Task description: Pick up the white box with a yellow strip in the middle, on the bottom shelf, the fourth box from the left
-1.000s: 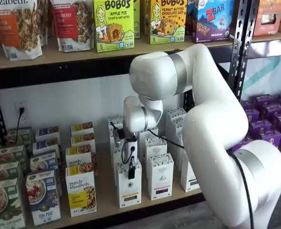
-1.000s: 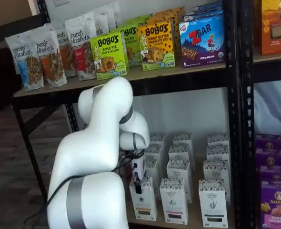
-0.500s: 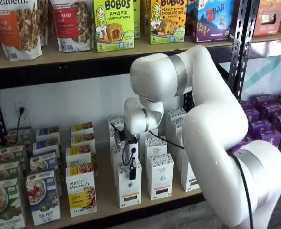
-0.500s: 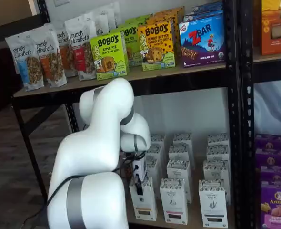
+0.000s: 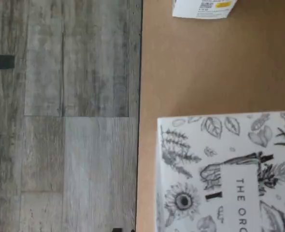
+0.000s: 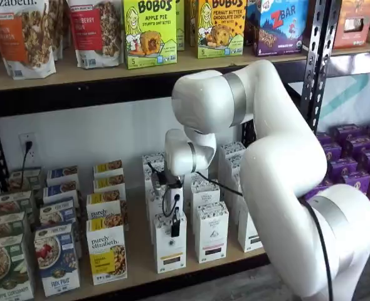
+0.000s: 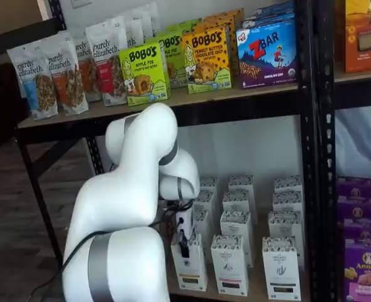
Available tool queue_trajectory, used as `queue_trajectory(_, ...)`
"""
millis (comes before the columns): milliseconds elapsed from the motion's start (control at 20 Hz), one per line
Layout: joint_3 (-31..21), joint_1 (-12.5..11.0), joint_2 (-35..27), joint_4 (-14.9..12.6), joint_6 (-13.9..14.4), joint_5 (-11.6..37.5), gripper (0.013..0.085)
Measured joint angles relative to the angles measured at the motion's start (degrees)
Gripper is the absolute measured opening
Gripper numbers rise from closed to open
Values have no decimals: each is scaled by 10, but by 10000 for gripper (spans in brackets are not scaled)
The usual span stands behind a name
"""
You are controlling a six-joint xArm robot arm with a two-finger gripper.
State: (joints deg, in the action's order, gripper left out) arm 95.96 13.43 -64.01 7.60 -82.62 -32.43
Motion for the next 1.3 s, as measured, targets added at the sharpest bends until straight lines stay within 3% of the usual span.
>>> queue_trajectory(50,0,0,0,1,-1,0,850)
queue_trajectory(150,-1,0,1,3,-3,2,770)
queue_trajectory(350,1,3,-2,3,0,0,690)
queue_trajectory(650,8,6,-7,-11,15,-1,690)
queue_trajectory(1250,13,5,-8,-3,9,-10,690)
queue_trajectory(1300,13,6,-8,-3,9,-8,650)
